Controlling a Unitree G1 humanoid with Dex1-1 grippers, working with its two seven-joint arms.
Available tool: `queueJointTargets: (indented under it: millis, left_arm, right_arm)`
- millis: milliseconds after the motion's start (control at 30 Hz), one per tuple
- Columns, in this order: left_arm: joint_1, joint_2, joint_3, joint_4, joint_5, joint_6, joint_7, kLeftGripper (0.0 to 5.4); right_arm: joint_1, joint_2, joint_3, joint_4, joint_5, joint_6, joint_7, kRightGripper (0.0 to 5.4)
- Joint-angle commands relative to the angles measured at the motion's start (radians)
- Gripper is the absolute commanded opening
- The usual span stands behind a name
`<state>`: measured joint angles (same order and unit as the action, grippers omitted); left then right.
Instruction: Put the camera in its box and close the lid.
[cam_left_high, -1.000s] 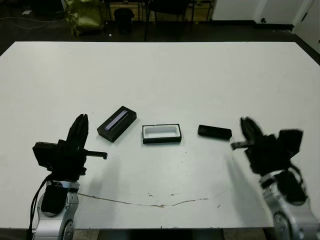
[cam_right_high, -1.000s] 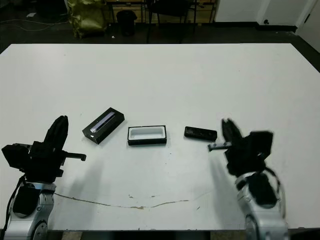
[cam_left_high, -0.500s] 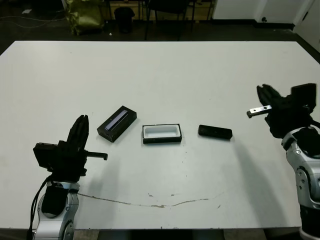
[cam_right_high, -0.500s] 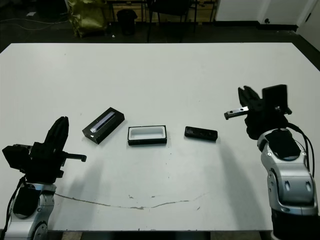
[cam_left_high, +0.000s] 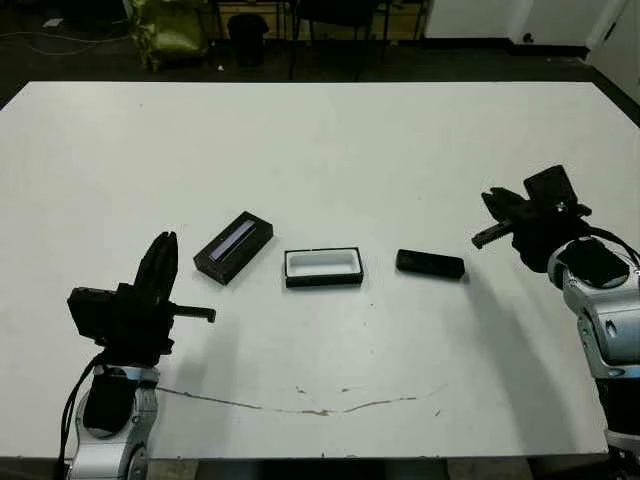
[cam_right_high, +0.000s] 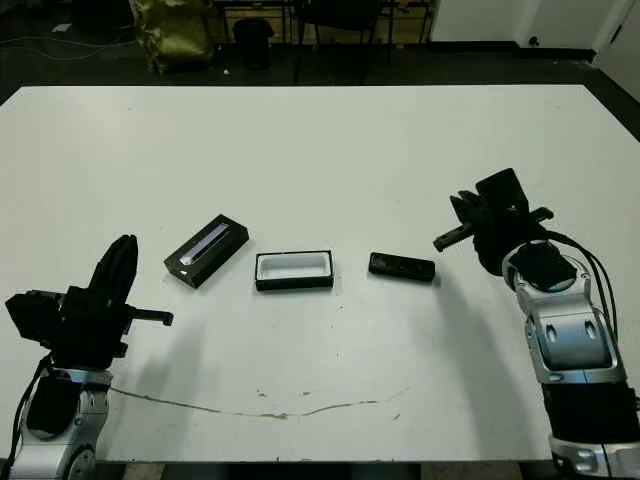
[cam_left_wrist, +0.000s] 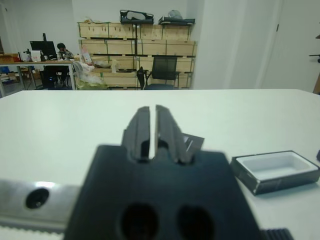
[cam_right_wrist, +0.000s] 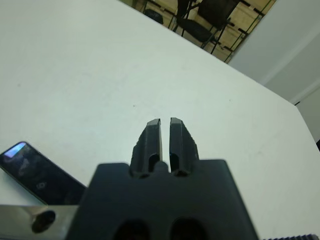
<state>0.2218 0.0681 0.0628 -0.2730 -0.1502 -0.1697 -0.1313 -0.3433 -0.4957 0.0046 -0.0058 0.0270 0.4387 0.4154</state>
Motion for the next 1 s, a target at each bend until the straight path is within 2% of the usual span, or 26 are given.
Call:
queueJointTargets:
  millis: [33,300,1000]
  left_arm:
    - [0.01,0.0,0.003,0.013,-0.003,0.011,-0.002,0.02]
    - [0.027,-0.003,-0.007,-0.01,0.015,0.028,0.013,0.02]
    - [0.027,-0.004,-0.013,0.0,0.012,0.02,0.01,0.02]
  right_arm:
    - [0.003,-0.022,0.022,0.041,-0.022,-0.034,0.032,0.0]
    - [0.012,-0.036,0.017,0.053,-0.019,-0.018,0.083,0.0]
    - [0.079,-0.044,0.054,0.072,-0.057,-0.089,0.137,0.0]
